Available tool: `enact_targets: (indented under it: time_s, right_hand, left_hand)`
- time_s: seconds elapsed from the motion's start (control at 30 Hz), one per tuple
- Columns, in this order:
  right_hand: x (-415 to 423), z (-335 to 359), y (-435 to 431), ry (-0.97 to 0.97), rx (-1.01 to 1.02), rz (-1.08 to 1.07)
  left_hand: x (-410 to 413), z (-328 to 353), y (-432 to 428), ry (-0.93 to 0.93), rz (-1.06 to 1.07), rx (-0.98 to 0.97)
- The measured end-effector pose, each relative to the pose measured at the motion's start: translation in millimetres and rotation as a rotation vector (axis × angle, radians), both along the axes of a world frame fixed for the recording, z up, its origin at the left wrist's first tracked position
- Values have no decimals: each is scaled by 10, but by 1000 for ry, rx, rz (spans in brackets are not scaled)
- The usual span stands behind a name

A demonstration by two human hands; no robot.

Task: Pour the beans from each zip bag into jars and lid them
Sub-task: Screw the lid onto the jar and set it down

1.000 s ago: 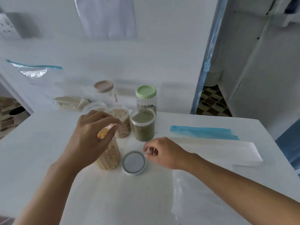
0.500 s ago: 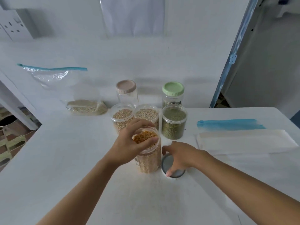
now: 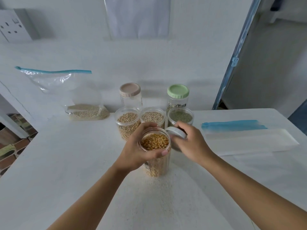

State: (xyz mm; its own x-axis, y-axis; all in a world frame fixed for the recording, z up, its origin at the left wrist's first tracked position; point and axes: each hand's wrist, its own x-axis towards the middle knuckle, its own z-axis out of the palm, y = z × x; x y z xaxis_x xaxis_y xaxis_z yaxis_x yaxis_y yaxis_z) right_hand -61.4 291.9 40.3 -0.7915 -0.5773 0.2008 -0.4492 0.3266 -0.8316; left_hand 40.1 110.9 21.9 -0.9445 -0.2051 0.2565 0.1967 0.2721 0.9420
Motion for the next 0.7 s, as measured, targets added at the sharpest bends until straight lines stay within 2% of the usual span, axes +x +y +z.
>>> enact_targets:
  time_s: [0.2,0.27,0.33,0.43,0.53,0.63,0.7]
  right_hand:
    - [84,104,-23,-229,-140,225]
    - [101,139,-53,-166,-135,289]
    - [129,184,-113,-24,-100,339]
    - [160,220,-212,236,32,374]
    - [171,236,-315,406,129,429]
    - [143,235,-370,440,164,477]
    - [99,258,-379,367,157,514]
  left_hand:
    - [9,-104,29,-25,7,101]
    - [2,-110,23,-45,-3,126]
    - [-5,-94,12,-63,-34,142]
    - [-24,-93,-37,-72,-119,151]
    - [-31,-141,-66,-82,-123,123]
    - [-3,-257,-38,-107,-98,67]
    - [-2,-288,-31,-107,-93,59]
